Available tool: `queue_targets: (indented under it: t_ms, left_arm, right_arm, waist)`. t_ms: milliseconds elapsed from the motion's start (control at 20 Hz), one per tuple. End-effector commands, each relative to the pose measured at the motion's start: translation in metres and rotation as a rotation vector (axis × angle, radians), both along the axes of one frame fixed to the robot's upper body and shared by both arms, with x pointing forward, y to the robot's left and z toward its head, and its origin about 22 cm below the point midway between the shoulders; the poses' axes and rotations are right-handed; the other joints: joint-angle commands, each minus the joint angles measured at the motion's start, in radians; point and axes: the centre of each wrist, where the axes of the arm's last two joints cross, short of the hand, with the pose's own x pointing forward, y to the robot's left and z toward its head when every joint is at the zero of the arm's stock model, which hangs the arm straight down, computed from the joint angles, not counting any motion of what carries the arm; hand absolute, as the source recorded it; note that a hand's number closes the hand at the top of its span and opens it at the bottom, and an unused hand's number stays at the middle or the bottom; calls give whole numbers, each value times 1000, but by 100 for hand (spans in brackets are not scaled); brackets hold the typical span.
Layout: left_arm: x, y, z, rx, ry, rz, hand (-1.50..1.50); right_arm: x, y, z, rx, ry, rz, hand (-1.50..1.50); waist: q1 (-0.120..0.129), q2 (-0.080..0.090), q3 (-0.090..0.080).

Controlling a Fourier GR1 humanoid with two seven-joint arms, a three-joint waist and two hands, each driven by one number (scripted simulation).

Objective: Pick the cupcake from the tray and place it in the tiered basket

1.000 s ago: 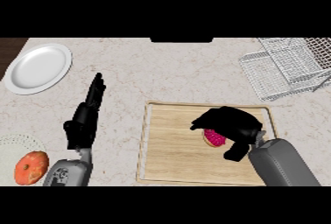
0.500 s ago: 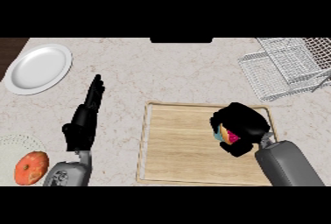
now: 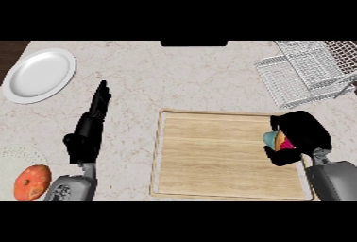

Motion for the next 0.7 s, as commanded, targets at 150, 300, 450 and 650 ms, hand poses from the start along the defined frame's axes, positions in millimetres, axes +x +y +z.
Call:
queue_targets:
  t_ms: [150, 300, 450, 650]
  left_arm:
    - [2, 9, 17, 5, -7, 3, 0]
    - [-2, -9, -7, 12, 3, -10, 0]
    - [-5, -5, -5, 0, 14, 11, 0]
    - [2, 5, 10, 0, 7, 15, 0]
  right_arm:
    - [-35, -8, 41, -10, -163, -152, 150]
    - [-31, -6, 80, 20, -262, -188, 150]
    - [-35, -20, 149, 62, -382, -192, 150]
    - [-48, -34, 203, 120, -454, -223, 150]
  waist:
    - [-6, 1, 2]
    - [-5, 3, 2]
    - [-12, -2, 1]
    - [-4, 0, 2]
